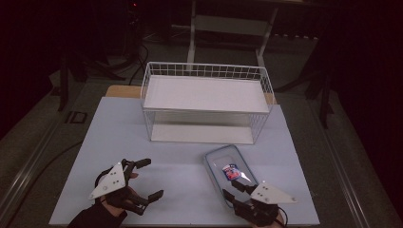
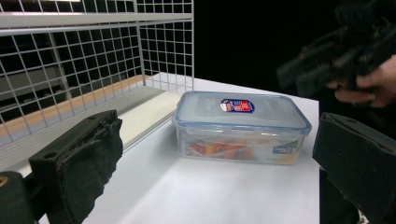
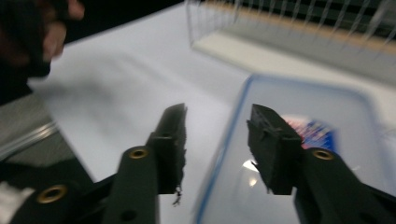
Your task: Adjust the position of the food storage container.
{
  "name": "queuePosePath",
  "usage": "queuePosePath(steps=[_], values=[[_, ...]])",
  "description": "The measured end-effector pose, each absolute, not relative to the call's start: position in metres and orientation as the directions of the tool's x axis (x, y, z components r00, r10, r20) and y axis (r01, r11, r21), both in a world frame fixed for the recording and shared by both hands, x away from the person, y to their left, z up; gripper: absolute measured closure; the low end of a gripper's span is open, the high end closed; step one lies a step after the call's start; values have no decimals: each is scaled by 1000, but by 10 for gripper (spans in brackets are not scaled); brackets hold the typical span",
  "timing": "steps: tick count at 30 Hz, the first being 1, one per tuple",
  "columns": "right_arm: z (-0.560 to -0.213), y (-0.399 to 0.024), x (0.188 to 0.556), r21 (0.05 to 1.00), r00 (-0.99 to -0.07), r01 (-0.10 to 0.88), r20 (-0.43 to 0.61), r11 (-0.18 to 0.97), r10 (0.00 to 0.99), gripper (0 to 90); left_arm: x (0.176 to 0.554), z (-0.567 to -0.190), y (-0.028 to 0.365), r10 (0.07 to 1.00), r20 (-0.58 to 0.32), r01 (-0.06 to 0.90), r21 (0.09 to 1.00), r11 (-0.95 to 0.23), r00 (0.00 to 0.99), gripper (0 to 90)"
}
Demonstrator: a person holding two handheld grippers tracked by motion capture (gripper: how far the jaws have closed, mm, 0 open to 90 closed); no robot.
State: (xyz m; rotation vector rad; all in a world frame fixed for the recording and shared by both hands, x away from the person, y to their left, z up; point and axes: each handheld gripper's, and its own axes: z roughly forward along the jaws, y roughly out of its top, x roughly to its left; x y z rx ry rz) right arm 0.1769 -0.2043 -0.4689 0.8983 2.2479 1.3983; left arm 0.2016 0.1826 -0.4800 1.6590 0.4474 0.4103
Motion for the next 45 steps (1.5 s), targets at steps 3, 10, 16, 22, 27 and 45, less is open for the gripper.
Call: queuePosePath(steps=[3,10,16,22,27,45], values=[[-480,-197,175,863,-754,368,59,346,654,690,203,-480,184,515,1,63,992,-108,857,13],[-496,-188,178,803,-776,411,60,430,628,894,202,-481,182,511,11,58,991,-119,859,13],[-500,-185,177,773,-785,415,38,480,618,899,203,-482,183,509,7,64,990,-122,860,14],[-499,-188,178,759,-780,431,42,488,624,899,202,-481,183,510,11,62,990,-126,860,13],[-498,-201,181,758,-750,449,33,473,660,899,201,-481,182,511,12,61,990,-126,860,13],[-497,-244,191,759,-660,496,12,423,751,899,202,-482,181,512,13,64,989,-134,859,13]])
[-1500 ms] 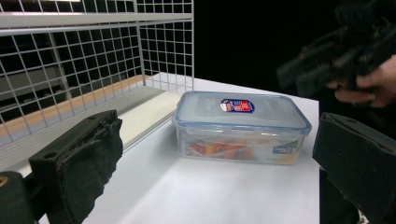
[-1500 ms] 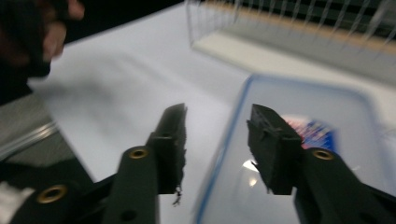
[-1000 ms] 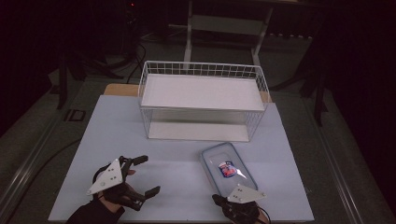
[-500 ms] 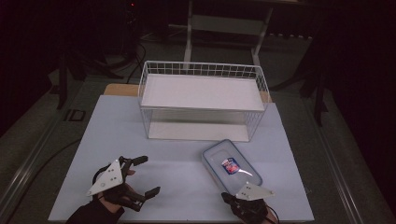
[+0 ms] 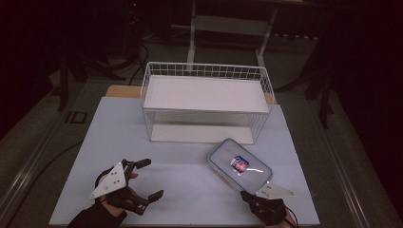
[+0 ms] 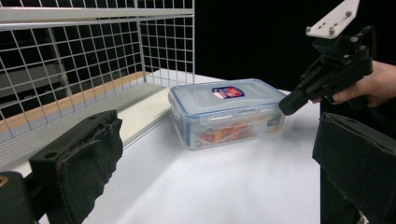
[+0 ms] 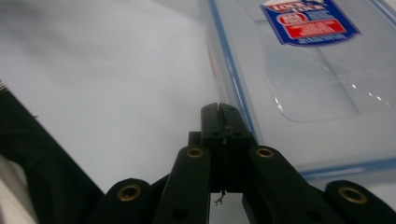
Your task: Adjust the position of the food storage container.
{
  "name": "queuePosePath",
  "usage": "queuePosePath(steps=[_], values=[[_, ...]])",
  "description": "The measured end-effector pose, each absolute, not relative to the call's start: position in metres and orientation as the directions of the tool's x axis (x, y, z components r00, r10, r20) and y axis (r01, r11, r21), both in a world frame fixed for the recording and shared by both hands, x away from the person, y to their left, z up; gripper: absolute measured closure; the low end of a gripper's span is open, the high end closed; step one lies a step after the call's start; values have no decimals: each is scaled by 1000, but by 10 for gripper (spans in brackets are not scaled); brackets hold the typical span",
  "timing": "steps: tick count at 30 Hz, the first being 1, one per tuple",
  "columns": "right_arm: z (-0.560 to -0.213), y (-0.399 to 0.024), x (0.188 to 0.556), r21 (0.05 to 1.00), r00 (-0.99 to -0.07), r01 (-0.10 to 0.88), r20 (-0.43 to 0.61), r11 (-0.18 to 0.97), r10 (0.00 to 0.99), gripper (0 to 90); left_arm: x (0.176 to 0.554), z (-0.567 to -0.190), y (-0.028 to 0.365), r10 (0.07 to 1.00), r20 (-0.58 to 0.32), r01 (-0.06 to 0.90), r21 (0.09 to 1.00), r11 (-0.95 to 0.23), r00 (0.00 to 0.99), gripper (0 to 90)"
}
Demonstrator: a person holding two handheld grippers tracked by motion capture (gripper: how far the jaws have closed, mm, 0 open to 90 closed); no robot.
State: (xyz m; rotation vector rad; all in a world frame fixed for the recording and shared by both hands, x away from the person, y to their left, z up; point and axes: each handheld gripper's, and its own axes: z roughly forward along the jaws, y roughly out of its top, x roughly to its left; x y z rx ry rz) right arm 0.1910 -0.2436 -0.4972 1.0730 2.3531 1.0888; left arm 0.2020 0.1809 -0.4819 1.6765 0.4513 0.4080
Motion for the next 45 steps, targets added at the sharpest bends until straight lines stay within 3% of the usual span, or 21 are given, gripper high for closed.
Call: queuePosePath(steps=[26,35,45], values=[[-494,-301,218,776,-490,553,7,304,872,899,202,-483,180,509,11,69,988,-138,861,14],[-497,-292,217,766,-552,545,20,342,834,899,203,-484,179,507,11,71,987,-143,862,13],[-498,-302,229,763,-511,554,-3,333,859,900,203,-484,179,508,6,75,987,-140,862,14]])
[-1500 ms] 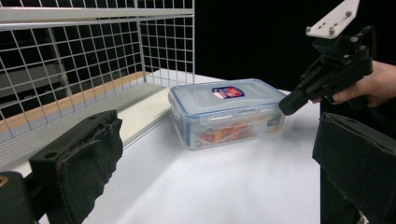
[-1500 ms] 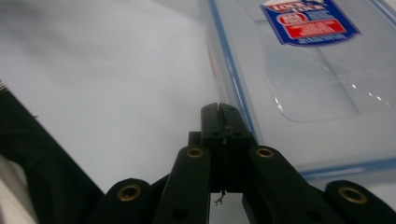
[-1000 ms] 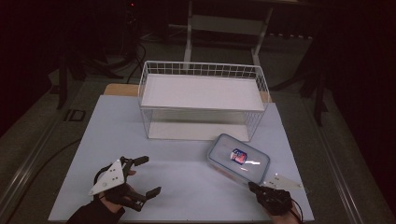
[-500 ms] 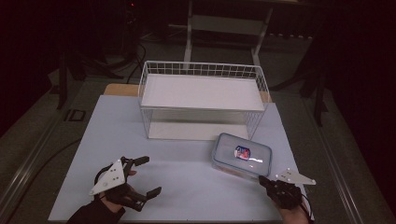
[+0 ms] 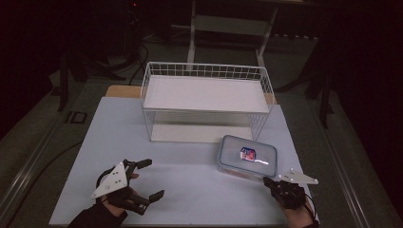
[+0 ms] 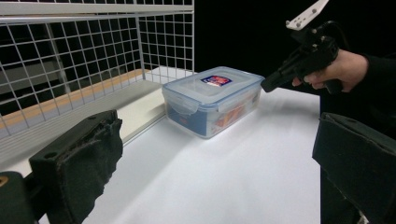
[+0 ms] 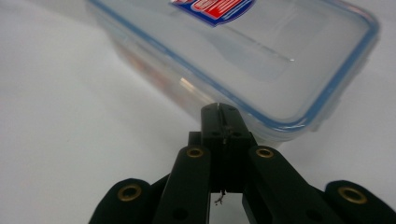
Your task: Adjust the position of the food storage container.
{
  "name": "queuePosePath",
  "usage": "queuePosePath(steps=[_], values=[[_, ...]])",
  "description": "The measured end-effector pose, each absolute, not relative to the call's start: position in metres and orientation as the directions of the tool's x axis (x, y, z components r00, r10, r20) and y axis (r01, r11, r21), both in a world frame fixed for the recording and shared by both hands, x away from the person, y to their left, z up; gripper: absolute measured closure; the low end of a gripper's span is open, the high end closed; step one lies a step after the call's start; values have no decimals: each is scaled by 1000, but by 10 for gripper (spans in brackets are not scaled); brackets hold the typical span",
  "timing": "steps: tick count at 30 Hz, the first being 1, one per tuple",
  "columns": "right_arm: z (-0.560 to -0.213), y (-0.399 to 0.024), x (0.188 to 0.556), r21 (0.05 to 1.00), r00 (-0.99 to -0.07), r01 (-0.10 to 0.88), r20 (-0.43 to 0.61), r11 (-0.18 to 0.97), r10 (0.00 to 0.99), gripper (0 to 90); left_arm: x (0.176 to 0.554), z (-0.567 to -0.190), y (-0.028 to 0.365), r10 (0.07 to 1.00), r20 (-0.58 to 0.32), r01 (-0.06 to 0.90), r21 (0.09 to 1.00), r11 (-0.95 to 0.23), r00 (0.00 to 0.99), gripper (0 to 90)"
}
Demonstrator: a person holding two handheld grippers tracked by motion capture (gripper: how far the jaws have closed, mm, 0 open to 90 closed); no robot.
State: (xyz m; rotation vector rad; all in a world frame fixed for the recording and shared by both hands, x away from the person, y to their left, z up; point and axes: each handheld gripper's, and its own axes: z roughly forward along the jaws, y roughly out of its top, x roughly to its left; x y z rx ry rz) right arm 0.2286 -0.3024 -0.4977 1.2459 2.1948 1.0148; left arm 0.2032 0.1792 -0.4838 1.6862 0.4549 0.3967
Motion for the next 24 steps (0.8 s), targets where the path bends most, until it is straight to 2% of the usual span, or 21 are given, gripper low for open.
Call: queuePosePath(steps=[12,14,18,19,24], values=[[-493,-321,244,777,-453,556,-16,296,892,900,203,-484,179,508,5,77,987,-140,862,14],[-484,-327,250,805,-450,532,6,263,893,899,204,-484,178,509,4,78,987,-141,861,14],[-474,-337,266,819,-413,511,-31,260,910,899,203,-485,178,507,5,79,987,-143,862,14],[-476,-347,281,811,-385,529,-36,252,922,899,203,-485,178,506,7,78,986,-145,863,14],[-487,-357,301,788,-380,569,-3,236,925,900,204,-486,179,507,0,84,986,-144,862,14]])
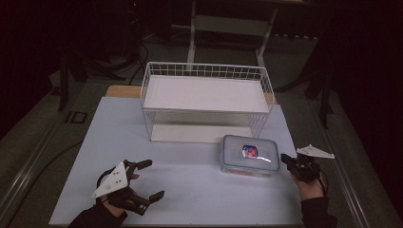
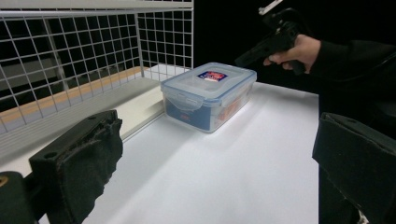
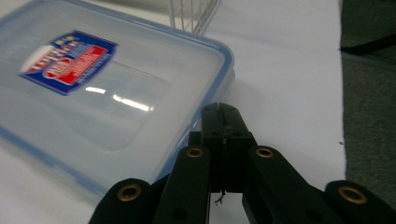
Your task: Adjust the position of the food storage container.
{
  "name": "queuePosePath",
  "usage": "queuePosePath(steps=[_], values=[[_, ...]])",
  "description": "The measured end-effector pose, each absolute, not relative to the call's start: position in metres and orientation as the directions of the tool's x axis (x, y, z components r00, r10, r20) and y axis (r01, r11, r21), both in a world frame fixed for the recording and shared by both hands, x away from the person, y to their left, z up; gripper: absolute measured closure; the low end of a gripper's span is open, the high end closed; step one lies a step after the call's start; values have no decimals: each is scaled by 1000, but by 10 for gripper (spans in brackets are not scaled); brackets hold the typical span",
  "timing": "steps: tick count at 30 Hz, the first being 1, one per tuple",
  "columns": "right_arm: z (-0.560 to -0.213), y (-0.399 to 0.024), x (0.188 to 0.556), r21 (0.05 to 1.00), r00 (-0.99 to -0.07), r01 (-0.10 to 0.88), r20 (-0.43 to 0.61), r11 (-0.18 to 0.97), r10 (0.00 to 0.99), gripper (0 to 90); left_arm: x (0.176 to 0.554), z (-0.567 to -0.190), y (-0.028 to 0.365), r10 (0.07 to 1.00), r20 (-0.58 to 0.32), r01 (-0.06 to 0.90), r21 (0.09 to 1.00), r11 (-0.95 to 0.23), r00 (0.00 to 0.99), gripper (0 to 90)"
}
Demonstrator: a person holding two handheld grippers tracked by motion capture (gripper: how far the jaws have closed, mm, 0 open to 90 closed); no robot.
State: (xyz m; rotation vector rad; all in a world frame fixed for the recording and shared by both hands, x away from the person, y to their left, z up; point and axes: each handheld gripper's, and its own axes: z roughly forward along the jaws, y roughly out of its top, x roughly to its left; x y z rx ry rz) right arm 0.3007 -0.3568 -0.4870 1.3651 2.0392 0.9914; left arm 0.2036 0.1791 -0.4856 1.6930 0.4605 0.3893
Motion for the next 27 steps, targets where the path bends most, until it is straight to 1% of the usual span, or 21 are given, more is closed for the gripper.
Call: queuePosePath(steps=[1,5,11,17,21,27], values=[[-491,-356,306,780,-393,571,-16,257,919,900,203,-486,179,509,1,86,985,-147,861,14],[-490,-355,313,779,-397,569,-20,263,918,900,204,-487,178,506,-4,91,985,-146,863,14],[-492,-352,315,779,-408,567,-16,268,913,900,204,-487,176,502,-6,93,985,-148,865,14],[-492,-342,317,780,-430,562,-10,276,903,900,205,-488,175,502,-3,93,984,-155,865,14],[-492,-329,320,782,-456,558,7,279,890,900,205,-488,176,502,-6,96,984,-152,865,14],[-491,-311,324,782,-491,545,5,303,871,900,204,-487,176,501,-8,95,984,-150,866,14]])
